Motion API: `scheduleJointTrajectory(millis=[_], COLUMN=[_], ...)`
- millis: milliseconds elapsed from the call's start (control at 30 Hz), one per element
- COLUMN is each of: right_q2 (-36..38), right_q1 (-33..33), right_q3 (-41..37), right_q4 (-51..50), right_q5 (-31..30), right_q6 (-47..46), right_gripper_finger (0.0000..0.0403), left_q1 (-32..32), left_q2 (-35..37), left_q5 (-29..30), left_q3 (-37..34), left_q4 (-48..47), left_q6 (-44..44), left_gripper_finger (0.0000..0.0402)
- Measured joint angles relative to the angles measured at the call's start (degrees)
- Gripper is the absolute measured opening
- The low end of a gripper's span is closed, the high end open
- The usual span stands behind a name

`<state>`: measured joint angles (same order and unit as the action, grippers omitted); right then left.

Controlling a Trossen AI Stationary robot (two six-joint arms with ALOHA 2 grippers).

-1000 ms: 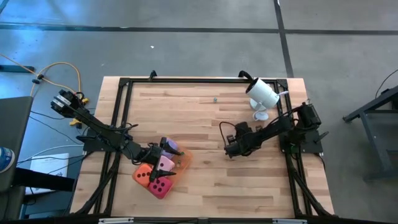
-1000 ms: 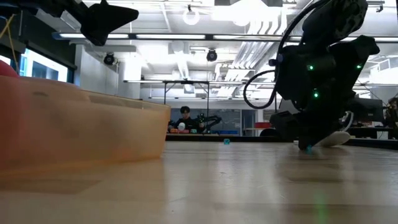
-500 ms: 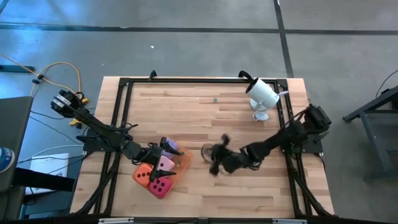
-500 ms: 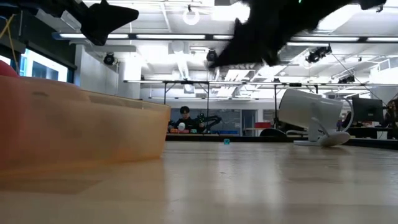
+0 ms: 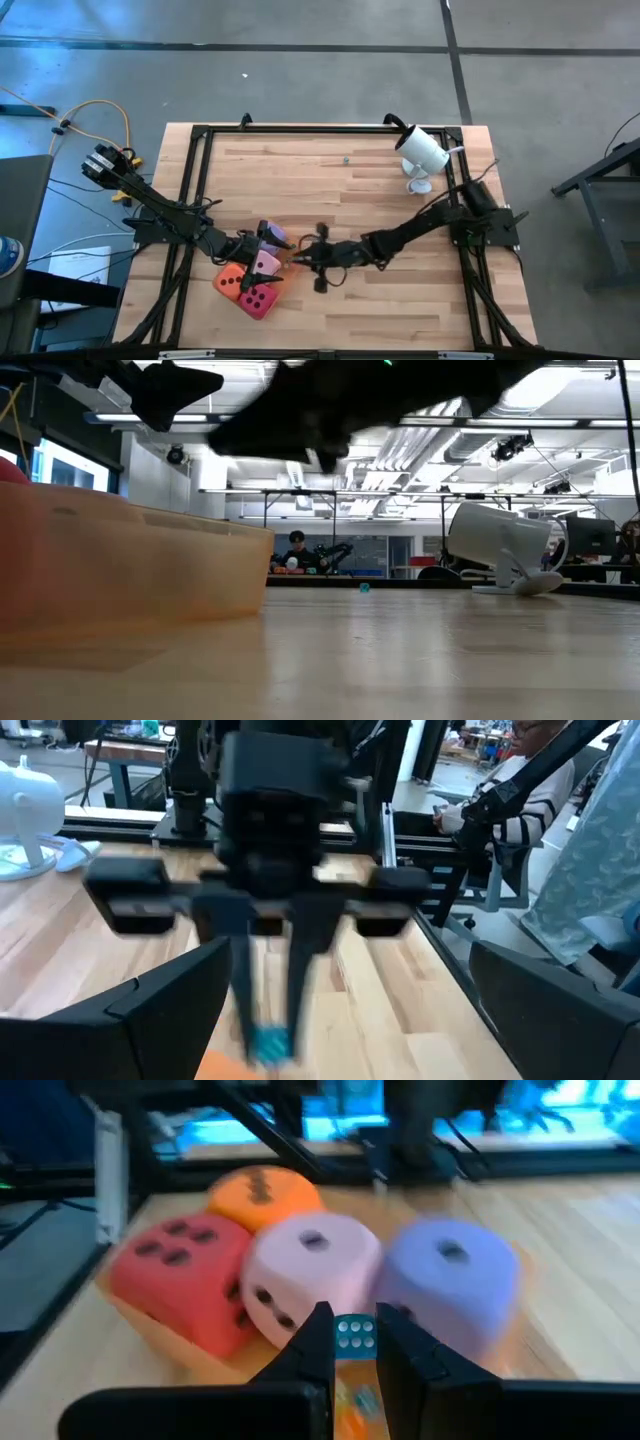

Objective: Pick & Place Dice
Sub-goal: Put the small blue dice into the orange bin

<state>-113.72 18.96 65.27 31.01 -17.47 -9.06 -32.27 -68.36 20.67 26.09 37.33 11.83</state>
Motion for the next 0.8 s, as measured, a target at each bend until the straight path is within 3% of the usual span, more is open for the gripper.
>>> scheduleJointTrajectory(millis=[200,367,800], right_q2=[-5.9,-7.6,-7.6], right_q1=[-1.0,-1.2,-1.1], right_q3=[9.8,11.5,11.4], right_q4=[-11.3,-12.0,-12.4], right_q5=[-1.4,-2.2,-6.1], right_q6=[-0.1,-0.3,-1.7], right_gripper_finger=[0.0035,0.0066,0.0259], left_q1=[0.0,0.0,0.0], left_q2=[0.0,0.0,0.0], left_q5=[0.0,-0.2,-0.1], left_q3=[0.0,0.0,0.0], left_q4=[0.0,0.0,0.0], left_q6=[-1.1,-0.4,-0.2], left_gripper_finger=[0.0397,0.0397,0.0397])
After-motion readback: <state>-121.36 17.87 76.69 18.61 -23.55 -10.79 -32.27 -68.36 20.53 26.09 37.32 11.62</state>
